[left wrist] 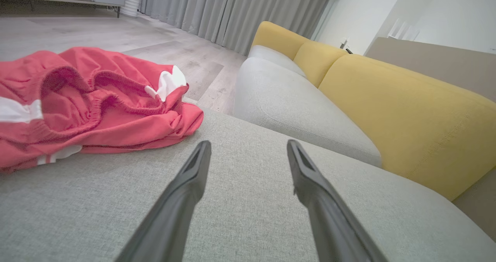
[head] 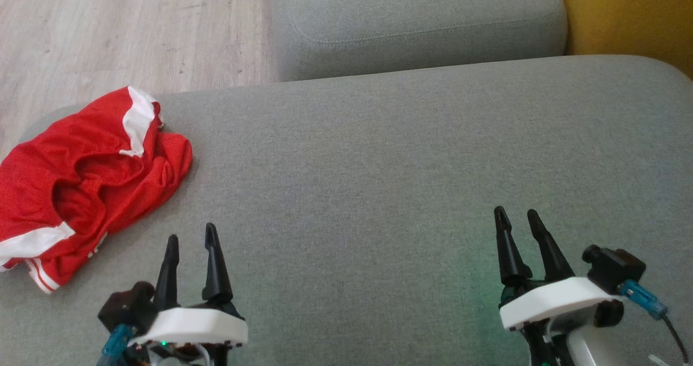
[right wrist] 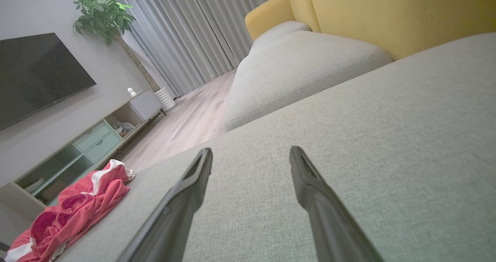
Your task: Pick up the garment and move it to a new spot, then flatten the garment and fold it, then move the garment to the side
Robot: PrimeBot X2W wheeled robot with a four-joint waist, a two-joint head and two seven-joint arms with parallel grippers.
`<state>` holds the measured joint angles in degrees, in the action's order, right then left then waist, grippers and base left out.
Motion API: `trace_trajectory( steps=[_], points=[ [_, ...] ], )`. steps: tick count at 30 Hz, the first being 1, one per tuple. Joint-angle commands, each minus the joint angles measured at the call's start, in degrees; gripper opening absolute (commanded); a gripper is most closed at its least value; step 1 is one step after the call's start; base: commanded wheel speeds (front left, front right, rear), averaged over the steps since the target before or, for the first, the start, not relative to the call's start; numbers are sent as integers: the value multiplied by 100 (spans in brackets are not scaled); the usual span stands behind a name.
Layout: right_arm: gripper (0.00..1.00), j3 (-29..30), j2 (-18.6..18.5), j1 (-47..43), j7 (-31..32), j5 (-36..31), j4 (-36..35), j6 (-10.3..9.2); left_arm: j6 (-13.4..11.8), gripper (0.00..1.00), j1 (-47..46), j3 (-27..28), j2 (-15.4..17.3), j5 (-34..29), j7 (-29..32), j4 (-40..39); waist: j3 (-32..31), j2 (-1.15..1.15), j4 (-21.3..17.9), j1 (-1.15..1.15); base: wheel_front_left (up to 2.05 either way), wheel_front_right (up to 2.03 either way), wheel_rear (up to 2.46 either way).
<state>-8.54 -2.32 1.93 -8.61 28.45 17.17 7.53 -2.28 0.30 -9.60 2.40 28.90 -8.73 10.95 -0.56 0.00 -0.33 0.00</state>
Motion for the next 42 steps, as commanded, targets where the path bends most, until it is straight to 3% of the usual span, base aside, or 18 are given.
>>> trace_trajectory(
  steps=[1,20,32,42],
  points=[
    [100,-140,-42,360,-106,-186,-228,-3,-36,100,-278,62,38,-189,-92,-223,6,0,-3,0,0,0,0],
    [100,-38,-50,383,-428,-1605,-124,-4,-333,100,-311,-134,44,-1543,-415,-99,-18,0,-37,0,0,0,0],
    [100,60,-55,417,-630,-2348,9,-4,-393,100,-378,-195,47,-2307,-618,56,-27,0,-41,0,0,0,0],
    [100,79,-55,450,-639,-2373,97,-4,-308,100,-464,-113,48,-2323,-627,192,-9,0,-21,0,0,0,0]
  ],
)
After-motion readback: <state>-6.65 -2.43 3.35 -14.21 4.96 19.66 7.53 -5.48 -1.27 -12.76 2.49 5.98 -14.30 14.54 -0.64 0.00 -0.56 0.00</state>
